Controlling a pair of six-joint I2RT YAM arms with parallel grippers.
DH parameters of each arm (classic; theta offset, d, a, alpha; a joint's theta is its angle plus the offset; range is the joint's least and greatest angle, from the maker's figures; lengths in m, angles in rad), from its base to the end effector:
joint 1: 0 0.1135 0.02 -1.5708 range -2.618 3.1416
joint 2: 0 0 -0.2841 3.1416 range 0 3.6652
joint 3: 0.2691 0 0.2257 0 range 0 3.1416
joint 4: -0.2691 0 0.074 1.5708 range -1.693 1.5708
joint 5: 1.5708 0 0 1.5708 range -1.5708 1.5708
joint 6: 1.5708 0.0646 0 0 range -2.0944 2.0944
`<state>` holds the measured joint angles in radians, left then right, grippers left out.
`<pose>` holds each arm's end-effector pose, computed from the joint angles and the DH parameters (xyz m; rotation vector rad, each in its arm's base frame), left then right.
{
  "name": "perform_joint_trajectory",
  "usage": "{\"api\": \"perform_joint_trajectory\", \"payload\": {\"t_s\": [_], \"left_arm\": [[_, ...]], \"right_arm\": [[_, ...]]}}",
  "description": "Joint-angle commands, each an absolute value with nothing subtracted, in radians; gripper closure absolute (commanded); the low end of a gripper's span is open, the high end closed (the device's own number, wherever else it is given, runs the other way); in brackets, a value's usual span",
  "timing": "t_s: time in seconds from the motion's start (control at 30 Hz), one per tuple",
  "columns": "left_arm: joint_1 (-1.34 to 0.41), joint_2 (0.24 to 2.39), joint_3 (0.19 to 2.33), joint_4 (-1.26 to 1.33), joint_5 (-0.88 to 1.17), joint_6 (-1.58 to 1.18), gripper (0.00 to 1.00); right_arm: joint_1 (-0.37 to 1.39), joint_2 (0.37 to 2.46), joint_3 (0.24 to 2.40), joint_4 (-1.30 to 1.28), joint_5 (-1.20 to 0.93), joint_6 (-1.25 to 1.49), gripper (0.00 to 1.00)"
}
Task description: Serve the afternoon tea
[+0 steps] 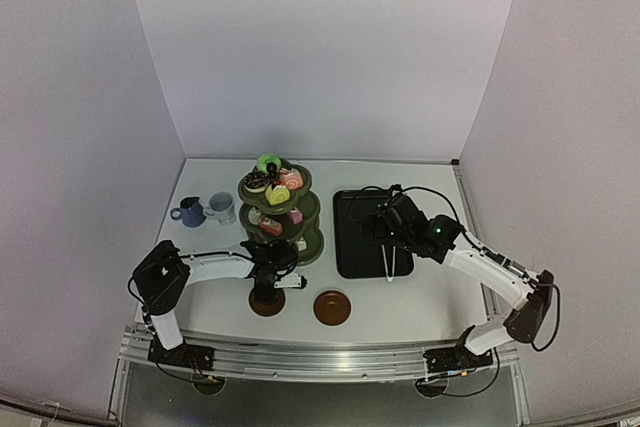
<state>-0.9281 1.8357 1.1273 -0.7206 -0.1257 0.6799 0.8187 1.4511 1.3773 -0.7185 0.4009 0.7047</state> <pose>0.1972 -0.2498 0.1550 2.1377 2.0781 0.1600 0.2242 0.2027 0.3443 0.0603 2.3048 0.3126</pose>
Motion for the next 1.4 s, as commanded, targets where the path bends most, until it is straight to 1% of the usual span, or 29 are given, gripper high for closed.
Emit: {"api": "perform_joint_trajectory", "payload": {"t_s": [0.0, 0.47, 0.73, 0.97, 1.17, 1.37], "left_arm": [[-0.92, 1.85, 1.08, -0.538, -0.109, 0.646, 0.18], [-0.92, 1.808, 1.014, -0.568, -0.079, 0.658, 0.17], [-0.917, 1.759, 1.121, -0.663, -0.061, 0.619, 0.16], [-0.895, 1.637, 1.177, -0.825, -0.057, 0.602, 0.13], [-0.818, 1.527, 1.212, -0.991, -0.02, 0.63, 0.12], [-0.6, 1.373, 1.214, -1.2, 0.115, 0.711, 0.12]], "right_arm": [[0.827, 1.428, 1.373, -0.705, 0.418, 0.718, 0.02], [0.834, 1.438, 1.394, -0.706, 0.419, 0.71, 0.02], [0.838, 1.448, 1.408, -0.706, 0.417, 0.708, 0.02], [0.84, 1.442, 1.41, -0.706, 0.427, 0.705, 0.02], [0.84, 1.464, 1.442, -0.706, 0.416, 0.679, 0.02], [0.839, 1.453, 1.461, -0.704, 0.429, 0.649, 0.02]]}}
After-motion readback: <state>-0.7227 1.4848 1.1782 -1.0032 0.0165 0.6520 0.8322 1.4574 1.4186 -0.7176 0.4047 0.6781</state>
